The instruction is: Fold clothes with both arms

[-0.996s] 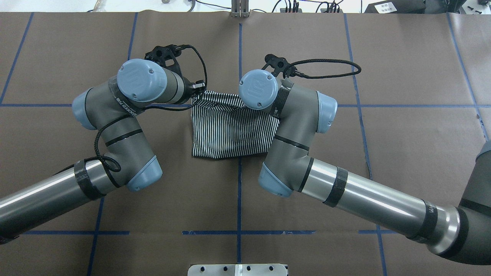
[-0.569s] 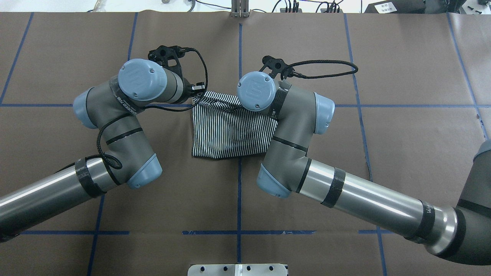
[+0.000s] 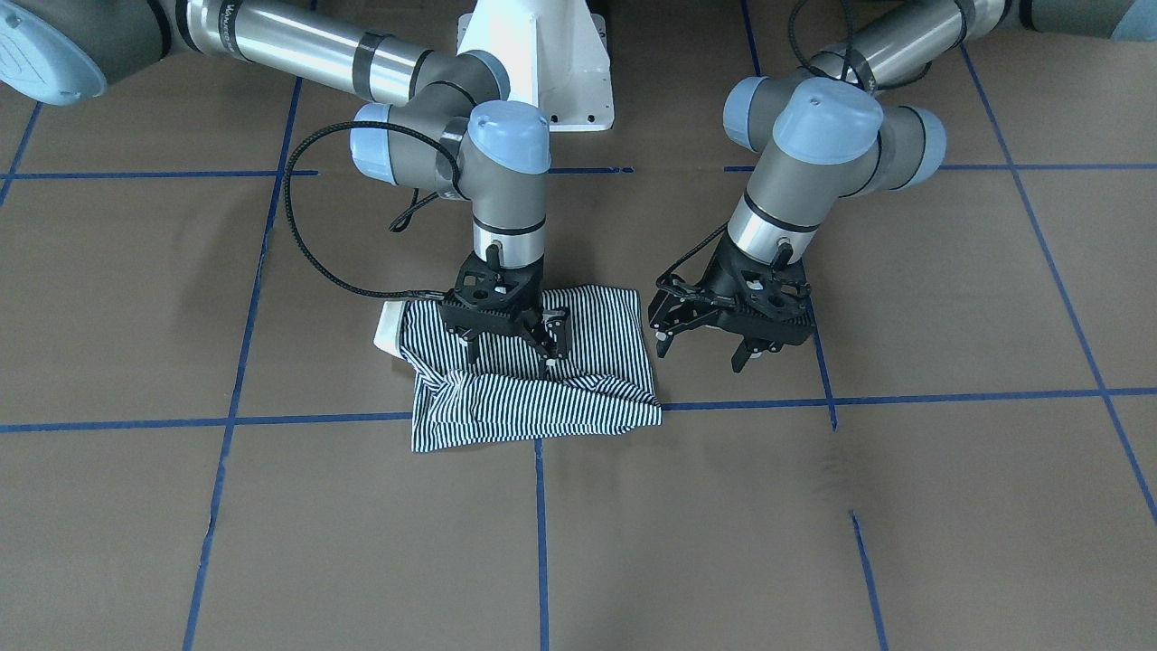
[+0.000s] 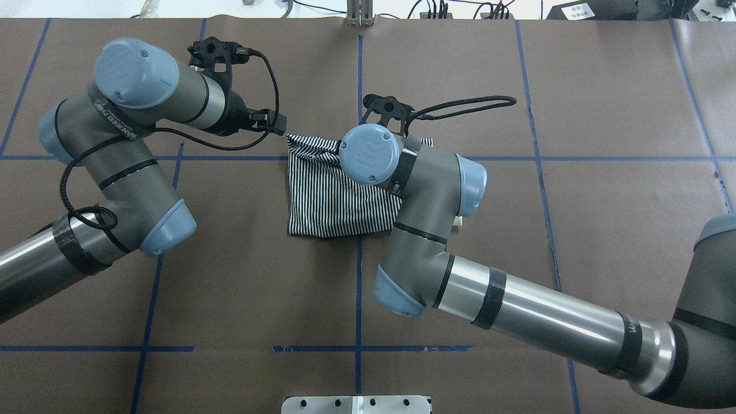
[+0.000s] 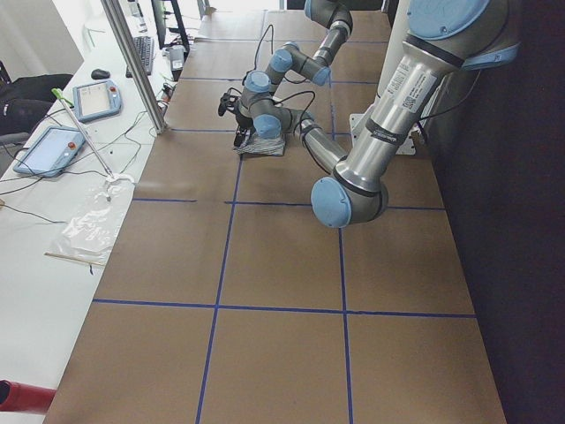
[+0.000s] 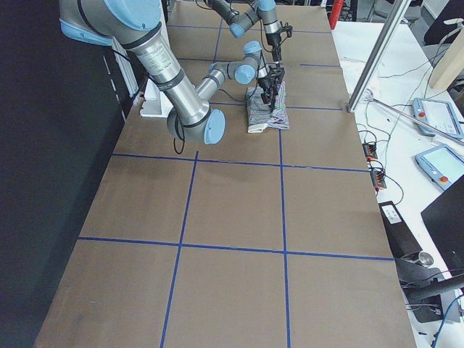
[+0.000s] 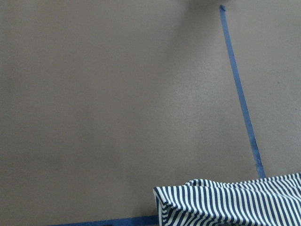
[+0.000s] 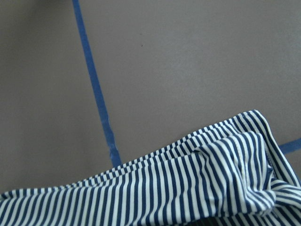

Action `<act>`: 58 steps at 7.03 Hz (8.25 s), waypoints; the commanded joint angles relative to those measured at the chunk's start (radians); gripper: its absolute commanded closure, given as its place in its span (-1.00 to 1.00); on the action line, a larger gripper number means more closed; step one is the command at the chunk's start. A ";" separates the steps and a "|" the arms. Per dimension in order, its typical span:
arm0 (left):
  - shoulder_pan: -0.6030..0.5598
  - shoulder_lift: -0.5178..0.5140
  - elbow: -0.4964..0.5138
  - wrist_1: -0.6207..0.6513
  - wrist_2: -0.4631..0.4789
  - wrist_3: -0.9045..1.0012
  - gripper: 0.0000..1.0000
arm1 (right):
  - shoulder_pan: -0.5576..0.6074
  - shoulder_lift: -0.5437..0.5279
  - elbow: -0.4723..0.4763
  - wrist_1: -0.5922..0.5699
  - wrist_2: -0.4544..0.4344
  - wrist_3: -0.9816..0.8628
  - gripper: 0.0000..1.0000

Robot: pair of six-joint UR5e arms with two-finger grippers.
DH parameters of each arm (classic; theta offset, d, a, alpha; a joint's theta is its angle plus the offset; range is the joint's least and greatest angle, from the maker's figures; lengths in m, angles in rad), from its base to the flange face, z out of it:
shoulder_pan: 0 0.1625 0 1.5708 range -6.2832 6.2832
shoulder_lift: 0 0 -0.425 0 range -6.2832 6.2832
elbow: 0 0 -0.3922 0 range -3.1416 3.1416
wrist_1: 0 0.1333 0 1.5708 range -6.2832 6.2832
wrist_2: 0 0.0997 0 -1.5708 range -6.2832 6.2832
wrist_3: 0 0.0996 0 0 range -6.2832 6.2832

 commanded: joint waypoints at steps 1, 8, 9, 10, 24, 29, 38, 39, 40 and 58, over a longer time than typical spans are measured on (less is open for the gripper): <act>-0.002 0.008 0.001 -0.009 -0.010 -0.013 -1.00 | -0.063 -0.003 -0.008 0.003 -0.077 -0.069 -1.00; -0.003 0.009 0.001 -0.009 -0.009 -0.015 -1.00 | 0.105 0.092 -0.294 0.006 -0.115 -0.253 -1.00; -0.003 0.009 0.001 -0.009 -0.009 -0.016 -1.00 | 0.157 0.108 -0.320 0.007 -0.066 -0.262 -1.00; -0.002 0.011 0.004 -0.008 -0.009 -0.016 -1.00 | 0.221 0.111 -0.322 0.007 0.026 -0.284 -1.00; 0.098 -0.299 0.526 -0.008 0.243 -0.132 -1.00 | 0.270 0.019 -0.135 0.017 0.186 -0.316 -1.00; -0.006 -0.317 0.559 0.000 0.213 0.015 -1.00 | 0.268 0.002 -0.135 0.073 0.186 -0.316 -1.00; -0.144 0.114 -0.420 0.521 -0.034 0.389 -1.00 | 0.487 -0.451 0.542 -0.226 0.561 -0.766 -1.00; -0.237 0.214 -0.465 0.521 -0.089 0.549 -1.00 | 0.575 -0.595 0.602 -0.220 0.606 -0.942 -1.00; -0.352 0.298 -0.467 0.517 -0.132 0.747 -1.00 | 0.681 -0.722 0.616 -0.218 0.625 -1.182 -1.00; -0.822 0.669 -0.093 0.359 -0.458 1.225 -1.00 | 1.050 -1.101 0.379 -0.108 0.892 -1.541 -1.00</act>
